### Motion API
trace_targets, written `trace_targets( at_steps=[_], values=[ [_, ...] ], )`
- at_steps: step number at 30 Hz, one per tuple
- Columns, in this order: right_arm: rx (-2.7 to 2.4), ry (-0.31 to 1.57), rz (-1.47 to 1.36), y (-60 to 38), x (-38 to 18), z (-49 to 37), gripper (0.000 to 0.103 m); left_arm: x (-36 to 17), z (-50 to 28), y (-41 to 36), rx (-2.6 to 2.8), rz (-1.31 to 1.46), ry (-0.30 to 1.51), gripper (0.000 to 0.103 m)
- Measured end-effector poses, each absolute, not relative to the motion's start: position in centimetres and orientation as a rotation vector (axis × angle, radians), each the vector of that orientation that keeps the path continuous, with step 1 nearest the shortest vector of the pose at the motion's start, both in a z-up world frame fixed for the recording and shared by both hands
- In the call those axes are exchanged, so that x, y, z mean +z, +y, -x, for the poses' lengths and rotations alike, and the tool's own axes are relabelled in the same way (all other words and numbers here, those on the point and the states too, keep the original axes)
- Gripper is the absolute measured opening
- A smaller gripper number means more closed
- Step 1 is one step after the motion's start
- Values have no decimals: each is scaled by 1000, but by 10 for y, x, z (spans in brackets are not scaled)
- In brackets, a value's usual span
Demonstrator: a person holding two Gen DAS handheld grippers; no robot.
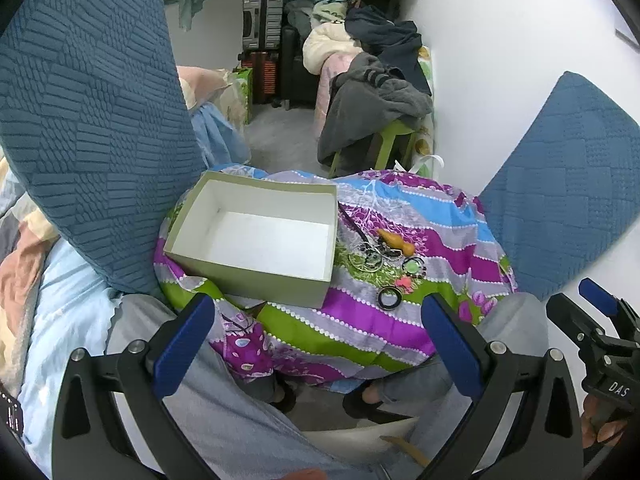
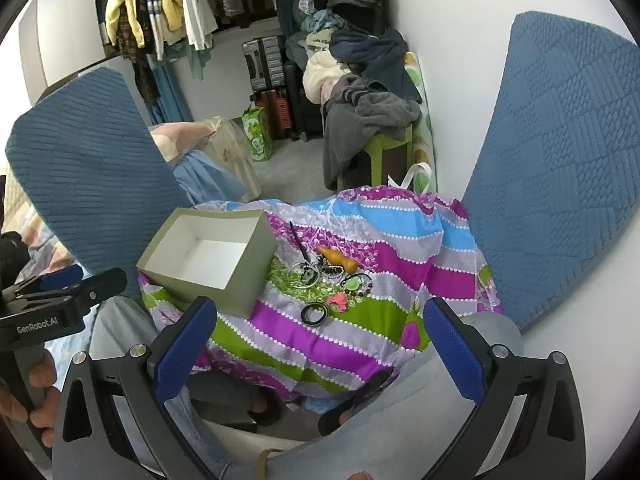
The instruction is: Organize jewelry
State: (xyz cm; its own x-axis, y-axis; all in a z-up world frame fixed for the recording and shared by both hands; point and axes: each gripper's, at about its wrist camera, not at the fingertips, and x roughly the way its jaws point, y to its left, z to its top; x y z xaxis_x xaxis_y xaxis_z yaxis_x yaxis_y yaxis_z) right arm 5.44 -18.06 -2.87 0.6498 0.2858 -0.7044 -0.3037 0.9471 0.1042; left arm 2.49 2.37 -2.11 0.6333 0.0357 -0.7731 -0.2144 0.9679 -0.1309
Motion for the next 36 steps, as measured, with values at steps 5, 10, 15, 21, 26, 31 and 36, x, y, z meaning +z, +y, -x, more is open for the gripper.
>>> trace_targets(
  at_steps=[5,10,15,21,26,31,36],
  values=[
    [332,793,17,-180,-35,-60,103,-30,-31,26,155,220,886,102],
    [338,800,10,-182,-44,-65,103,-39,-33,27,163,223,896,102],
    [357,813,1,-180,-57,-65,103,-50,-32,28,172,217,903,102],
    [344,820,10,-183,-67,-61,103,-56,-28,33,189,225,904,102],
    [336,820,3,-187,-67,-60,103,-55,-26,32,188,224,897,102],
    [353,822,-14,-190,-68,-59,103,-55,-25,31,185,224,899,102],
    [327,814,-13,-187,-66,-58,103,-54,-24,27,165,229,895,102]
  ],
)
